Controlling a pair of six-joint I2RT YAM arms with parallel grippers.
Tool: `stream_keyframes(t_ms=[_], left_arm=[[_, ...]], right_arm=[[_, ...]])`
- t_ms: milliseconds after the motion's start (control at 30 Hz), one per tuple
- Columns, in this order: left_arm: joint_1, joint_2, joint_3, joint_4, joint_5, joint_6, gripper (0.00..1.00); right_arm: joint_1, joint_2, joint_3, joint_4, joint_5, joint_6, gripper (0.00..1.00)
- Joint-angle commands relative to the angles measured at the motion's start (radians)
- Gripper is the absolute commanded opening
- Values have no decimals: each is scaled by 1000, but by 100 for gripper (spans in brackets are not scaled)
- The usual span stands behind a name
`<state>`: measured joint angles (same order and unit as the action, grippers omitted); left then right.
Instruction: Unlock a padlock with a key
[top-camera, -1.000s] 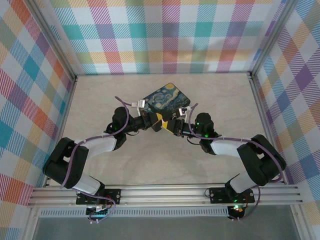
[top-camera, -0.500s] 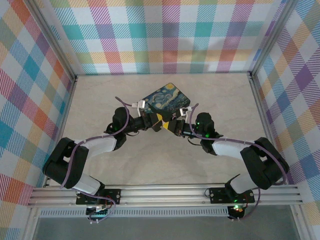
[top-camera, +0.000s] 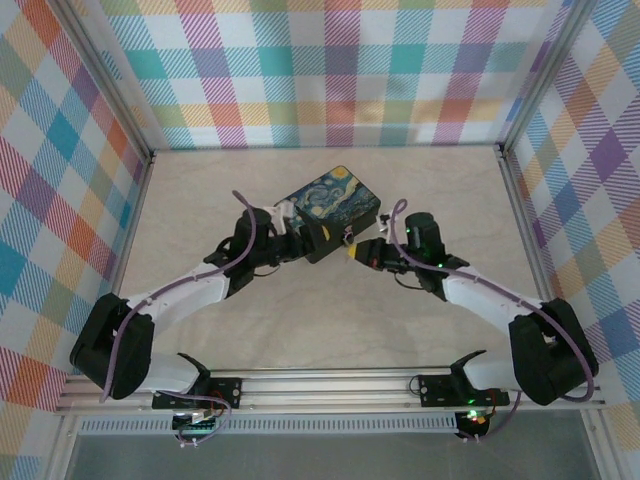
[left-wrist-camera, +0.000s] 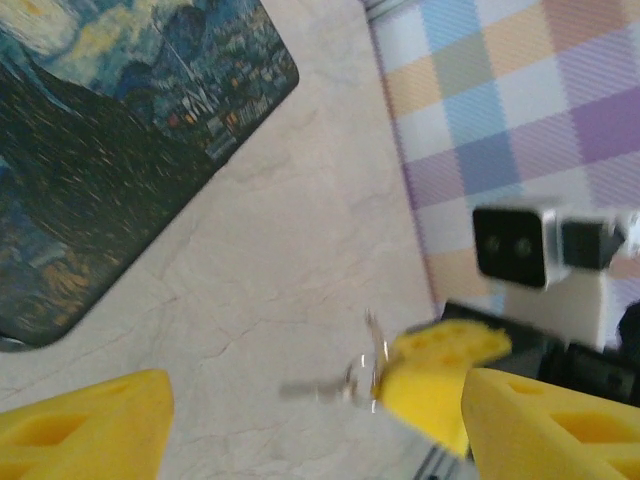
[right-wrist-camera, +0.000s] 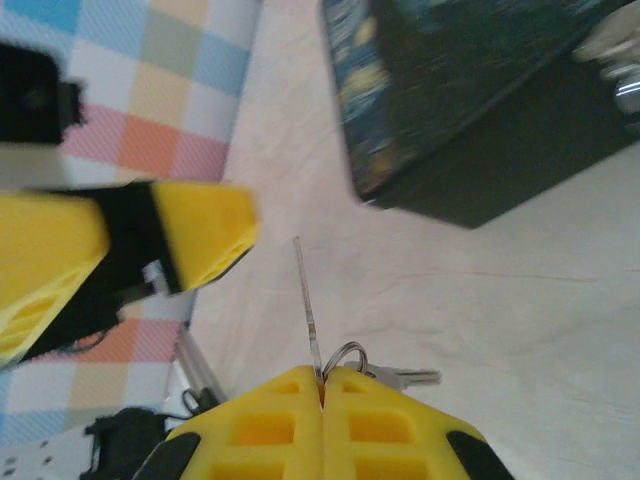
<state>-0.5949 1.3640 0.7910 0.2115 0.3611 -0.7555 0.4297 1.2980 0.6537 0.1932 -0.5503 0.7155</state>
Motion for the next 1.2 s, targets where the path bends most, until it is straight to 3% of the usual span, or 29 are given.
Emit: stream_keyframes(t_ms=[0, 233, 367, 767, 1167], left_arm=[[-95, 21, 81, -272, -257, 36, 77], [-277, 255, 276, -398, -553, 1, 79], [-338, 399, 404, -449, -706, -29, 79], [-375, 745, 706, -557, -977, -210, 78], [-376, 883, 854, -606, -1148, -317, 74]], right_arm=[[-90, -50, 47, -230, 20, -142, 0], [-294, -65, 68, -425, 65, -208, 0], [-335, -88, 63, -449, 77, -212, 0], [-349, -107, 55, -492, 122, -223, 0], [-350, -91, 20, -434, 68, -215, 0]])
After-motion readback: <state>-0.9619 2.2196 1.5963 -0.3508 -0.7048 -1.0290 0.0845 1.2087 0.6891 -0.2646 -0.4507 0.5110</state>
